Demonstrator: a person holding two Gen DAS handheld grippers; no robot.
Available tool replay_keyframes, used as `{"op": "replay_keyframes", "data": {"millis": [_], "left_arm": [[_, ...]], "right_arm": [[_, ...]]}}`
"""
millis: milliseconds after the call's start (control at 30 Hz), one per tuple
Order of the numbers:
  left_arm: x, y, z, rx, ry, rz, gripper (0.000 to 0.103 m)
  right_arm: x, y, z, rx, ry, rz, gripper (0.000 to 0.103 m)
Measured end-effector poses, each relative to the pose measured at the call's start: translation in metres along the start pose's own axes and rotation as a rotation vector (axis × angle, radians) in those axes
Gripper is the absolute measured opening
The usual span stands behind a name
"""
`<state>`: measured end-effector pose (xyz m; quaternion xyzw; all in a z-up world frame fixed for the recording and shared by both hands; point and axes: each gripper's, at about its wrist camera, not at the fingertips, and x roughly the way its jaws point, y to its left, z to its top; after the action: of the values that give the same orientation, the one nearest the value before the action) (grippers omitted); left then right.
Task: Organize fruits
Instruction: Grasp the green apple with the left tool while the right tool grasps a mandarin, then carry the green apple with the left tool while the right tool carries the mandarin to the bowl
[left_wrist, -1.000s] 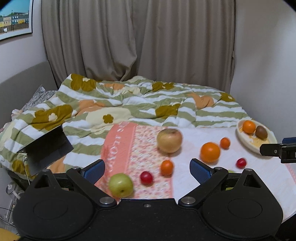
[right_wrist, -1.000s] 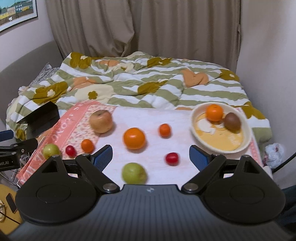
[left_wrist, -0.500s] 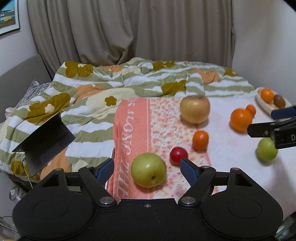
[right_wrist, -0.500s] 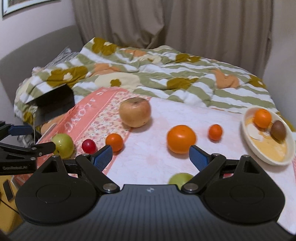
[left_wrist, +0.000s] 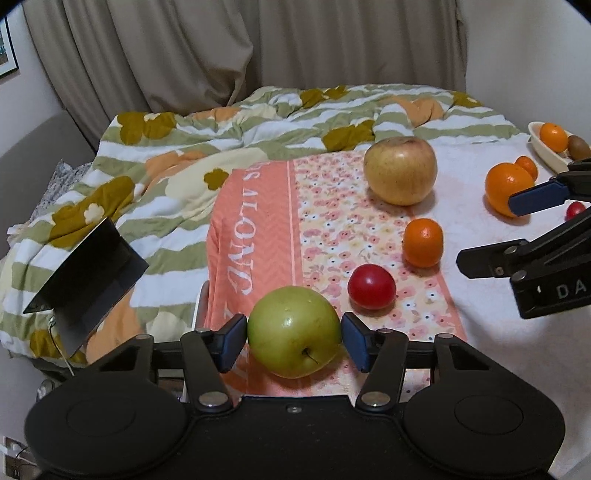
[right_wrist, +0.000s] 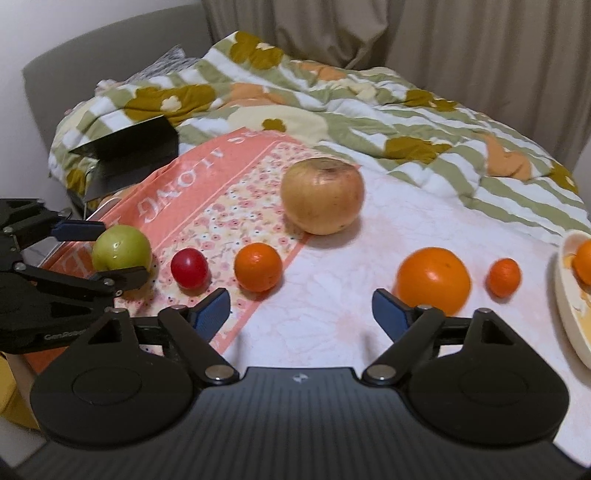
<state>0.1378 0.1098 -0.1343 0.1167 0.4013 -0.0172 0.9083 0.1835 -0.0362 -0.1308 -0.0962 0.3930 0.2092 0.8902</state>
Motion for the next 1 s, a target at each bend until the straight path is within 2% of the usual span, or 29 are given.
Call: {"op": "replay_keyframes", "data": {"millis": [167, 233, 267, 333, 467, 600, 767, 833, 900, 1000], "left_arm": [[0.001, -0.001, 0.001, -0.015, 0.011, 0.008, 0.060], [0.000, 0.001, 0.001, -0.033, 0.019, 0.006, 0.060], [0.000, 0.001, 0.001, -0.040, 0.023, 0.005, 0.060], [-0.001, 0.002, 0.001, -0.053, 0.028, 0.003, 0.060], [-0.003, 0.005, 0.000, -0.085, 0.036, -0.003, 0.060], [-0.004, 0.005, -0.001, -0.095, 0.038, -0.004, 0.060], [-0.007, 0.005, -0.002, -0.113, 0.038, -0.016, 0.060], [-0.009, 0.004, -0.003, -0.117, 0.037, -0.019, 0.060], [-0.012, 0.004, -0.004, -0.121, 0.034, -0.020, 0.060], [-0.017, 0.004, -0.003, -0.128, 0.028, -0.023, 0.060]], "right_arm": [[0.012, 0.004, 0.003, -0.028, 0.011, 0.040, 0.095], [0.017, 0.005, 0.005, -0.036, 0.020, 0.058, 0.090], [0.021, 0.006, 0.006, -0.042, 0.028, 0.070, 0.082], [0.026, 0.007, 0.007, -0.051, 0.039, 0.084, 0.078], [0.033, 0.008, 0.011, -0.065, 0.039, 0.098, 0.078], [0.040, 0.008, 0.013, -0.076, 0.047, 0.110, 0.070], [0.047, 0.009, 0.016, -0.082, 0.050, 0.120, 0.069], [0.050, 0.009, 0.016, -0.079, 0.054, 0.126, 0.064], [0.051, 0.010, 0.016, -0.075, 0.053, 0.132, 0.052], [0.050, 0.010, 0.017, -0.070, 0.047, 0.130, 0.052]]}}
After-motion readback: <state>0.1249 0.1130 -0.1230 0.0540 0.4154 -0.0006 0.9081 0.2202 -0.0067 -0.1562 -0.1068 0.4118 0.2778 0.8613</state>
